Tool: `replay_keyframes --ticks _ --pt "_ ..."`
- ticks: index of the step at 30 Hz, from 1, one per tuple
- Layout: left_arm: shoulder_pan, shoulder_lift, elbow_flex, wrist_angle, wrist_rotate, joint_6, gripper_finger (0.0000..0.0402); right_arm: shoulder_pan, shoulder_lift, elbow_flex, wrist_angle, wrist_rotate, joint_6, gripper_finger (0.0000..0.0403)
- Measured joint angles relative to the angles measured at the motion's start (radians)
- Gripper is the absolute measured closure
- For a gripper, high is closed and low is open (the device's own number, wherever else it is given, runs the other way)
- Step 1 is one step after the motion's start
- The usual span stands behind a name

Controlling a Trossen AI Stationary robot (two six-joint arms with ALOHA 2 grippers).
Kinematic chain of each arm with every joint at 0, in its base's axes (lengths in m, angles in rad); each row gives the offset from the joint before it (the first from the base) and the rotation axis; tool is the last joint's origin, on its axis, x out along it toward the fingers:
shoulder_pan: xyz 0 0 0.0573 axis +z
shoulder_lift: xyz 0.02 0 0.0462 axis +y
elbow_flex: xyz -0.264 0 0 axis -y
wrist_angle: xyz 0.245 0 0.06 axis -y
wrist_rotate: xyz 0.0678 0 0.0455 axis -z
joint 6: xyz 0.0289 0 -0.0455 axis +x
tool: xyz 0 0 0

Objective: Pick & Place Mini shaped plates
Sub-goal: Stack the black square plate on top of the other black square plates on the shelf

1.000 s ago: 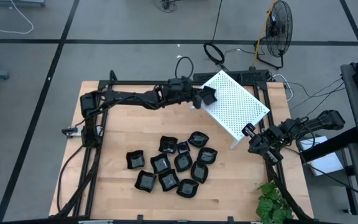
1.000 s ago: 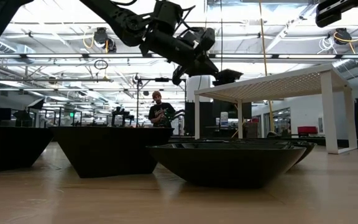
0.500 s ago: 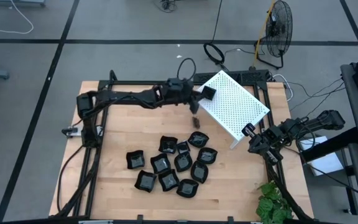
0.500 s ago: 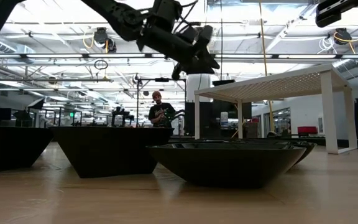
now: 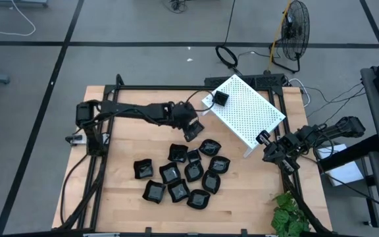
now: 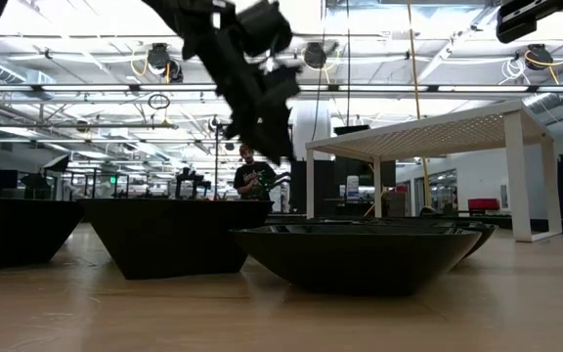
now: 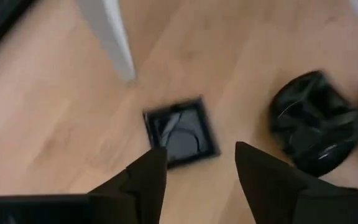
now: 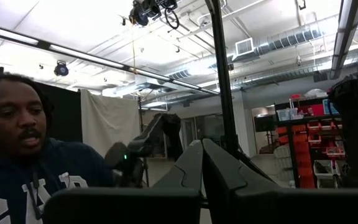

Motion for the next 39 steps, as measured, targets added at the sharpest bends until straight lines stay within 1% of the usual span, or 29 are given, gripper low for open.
replay_keyframes --ticks 3,5,10,14,16,21,26,28,32,33,35,39 --pt "0.013 0.041 -0.021 0.059 -0.035 -0.046 0.0198 0.0 0.0 0.0 -0.001 0.0 0.0 0.0403" --pt "0.032 0.073 -0.024 0.089 -0.042 -0.049 0.0199 0.0 0.0 0.0 0.0 0.0 0.0 0.0403" --pt "0.096 0.164 -0.023 0.14 0.058 -0.074 0.0212 0.0 0.0 0.0 -0.002 0.0 0.0 0.0403" --pt "0.124 0.199 -0.022 0.134 0.068 -0.09 0.0223 0.0 0.0 0.0 -0.001 0.0 0.0 0.0403" --pt "0.132 0.208 -0.023 0.136 0.098 -0.089 0.0229 0.0 0.0 0.0 0.0 0.0 0.0 0.0403" --pt "0.127 0.212 -0.022 0.142 0.131 -0.074 0.0249 0.0 0.0 0.0 0.0 0.0 0.0 0.0403" --pt "0.126 0.212 -0.022 0.141 0.138 -0.091 0.0292 0.0 0.0 0.0 0.0 0.0 0.0 0.0403" --pt "0.126 0.212 -0.022 0.138 0.141 -0.098 0.0318 0.0 0.0 0.0 0.0 0.0 0.0 0.0403" --pt "0.125 0.208 -0.021 0.134 0.142 -0.098 0.0385 0.0 0.0 0.0 0.0 0.0 0.0 0.0403" --pt "0.125 0.2 -0.021 0.124 0.143 -0.098 0.0391 0.0 0.0 0.0 0.0 0.0 0.0 0.0403" --pt "0.126 0.176 -0.022 0.103 0.139 -0.097 0.039 0.0 0.0 0.0 0.0 0.0 0.0 0.0403" --pt "0.118 0.07 -0.023 0.018 0.116 -0.089 0.0397 0.0 0.0 0.0 0.0 0.0 0.0 0.0403"
